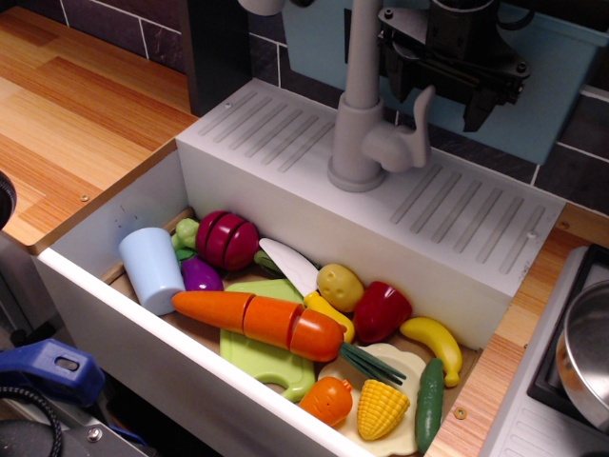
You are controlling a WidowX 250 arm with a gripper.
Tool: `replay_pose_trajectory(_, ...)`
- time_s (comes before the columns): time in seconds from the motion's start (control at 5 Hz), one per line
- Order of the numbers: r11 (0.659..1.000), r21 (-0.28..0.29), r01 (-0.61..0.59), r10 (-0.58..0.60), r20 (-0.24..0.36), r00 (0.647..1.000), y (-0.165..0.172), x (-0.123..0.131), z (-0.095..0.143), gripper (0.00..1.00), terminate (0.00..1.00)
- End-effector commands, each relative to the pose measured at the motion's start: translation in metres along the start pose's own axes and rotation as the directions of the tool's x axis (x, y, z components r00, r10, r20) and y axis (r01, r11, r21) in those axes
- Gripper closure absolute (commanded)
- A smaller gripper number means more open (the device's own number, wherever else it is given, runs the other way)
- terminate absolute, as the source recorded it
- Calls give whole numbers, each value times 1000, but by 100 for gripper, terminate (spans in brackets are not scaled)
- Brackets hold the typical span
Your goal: Turn lever vertical to front
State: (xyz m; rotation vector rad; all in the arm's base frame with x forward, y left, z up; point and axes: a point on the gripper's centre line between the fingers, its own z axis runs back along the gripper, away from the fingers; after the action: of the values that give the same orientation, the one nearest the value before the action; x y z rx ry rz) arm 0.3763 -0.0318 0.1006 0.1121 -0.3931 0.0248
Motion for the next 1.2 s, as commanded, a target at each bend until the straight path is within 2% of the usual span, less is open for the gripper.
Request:
replay_pose_trajectory(0.0, 1000, 8, -17, 17, 60, 998, 3, 16, 13, 100, 0)
replay_pose_trajectory(0.4, 998, -3, -58, 58, 31, 998, -1, -1, 19, 100, 0)
replay_pose_trajectory(1.0, 983, -71, -170, 170, -8, 985, -18, -42, 8, 100, 0)
